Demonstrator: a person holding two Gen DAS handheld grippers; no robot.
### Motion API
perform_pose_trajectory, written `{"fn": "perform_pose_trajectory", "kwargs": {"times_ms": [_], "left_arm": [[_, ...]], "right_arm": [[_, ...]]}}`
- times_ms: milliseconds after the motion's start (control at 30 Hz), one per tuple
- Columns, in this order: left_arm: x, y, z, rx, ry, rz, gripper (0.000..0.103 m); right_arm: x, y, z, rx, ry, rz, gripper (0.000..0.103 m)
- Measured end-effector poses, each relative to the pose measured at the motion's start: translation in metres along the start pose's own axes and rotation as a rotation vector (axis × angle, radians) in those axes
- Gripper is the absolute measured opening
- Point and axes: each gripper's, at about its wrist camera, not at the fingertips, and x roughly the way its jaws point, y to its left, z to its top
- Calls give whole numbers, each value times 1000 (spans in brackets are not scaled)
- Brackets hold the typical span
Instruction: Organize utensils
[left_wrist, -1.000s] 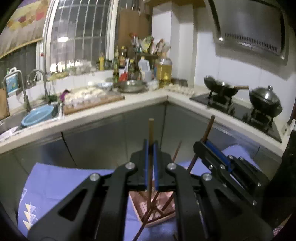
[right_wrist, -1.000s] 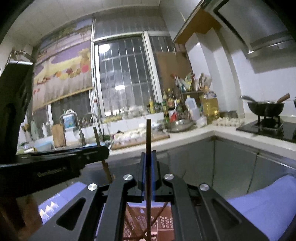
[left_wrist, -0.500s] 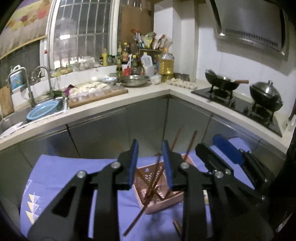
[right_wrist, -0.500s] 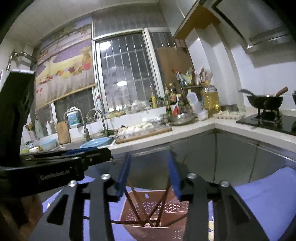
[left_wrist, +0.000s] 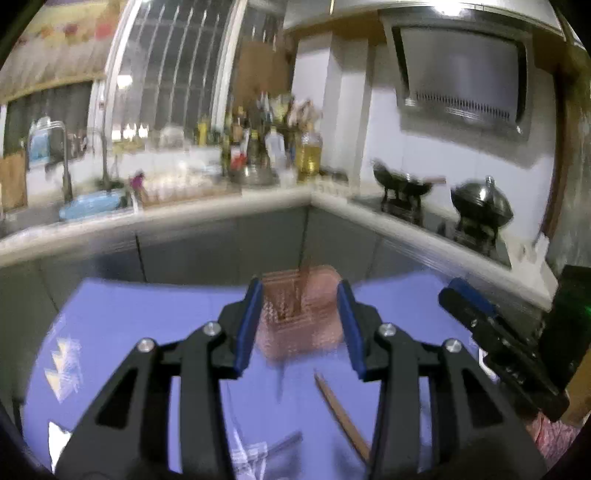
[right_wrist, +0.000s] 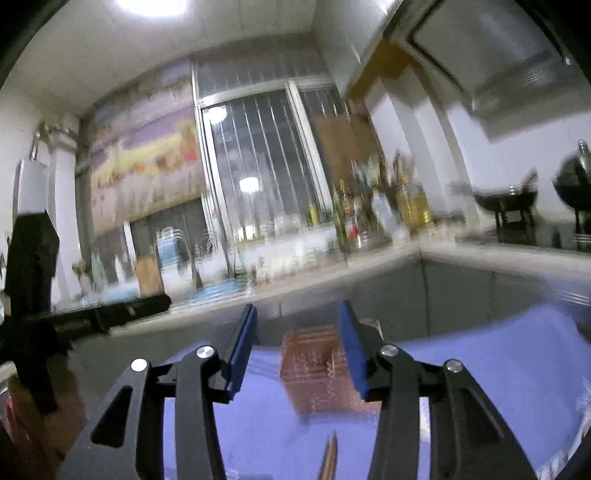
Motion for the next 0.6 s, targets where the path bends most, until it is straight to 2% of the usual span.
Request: {"fn": "perform_pose_trajectory", "kwargs": {"times_ms": [100, 200, 300, 400, 600], "left_arm": [[15, 2, -52, -24, 149, -13, 40], [42, -8, -105, -40, 326, -22, 40], [60, -20, -136, -37, 423, -39, 40], [75, -32, -155, -22, 478, -31, 40], [99, -43, -167, 2, 534, 0, 39]], "right_arm": [[-2, -6, -57, -13, 193, -52, 44], [4, -10, -106, -38, 391, -94, 30], [15, -8, -139, -78, 545, -110, 25], [18, -1, -156, -102, 625, -101, 24], [27, 4, -167, -104, 691, -87, 24]]}}
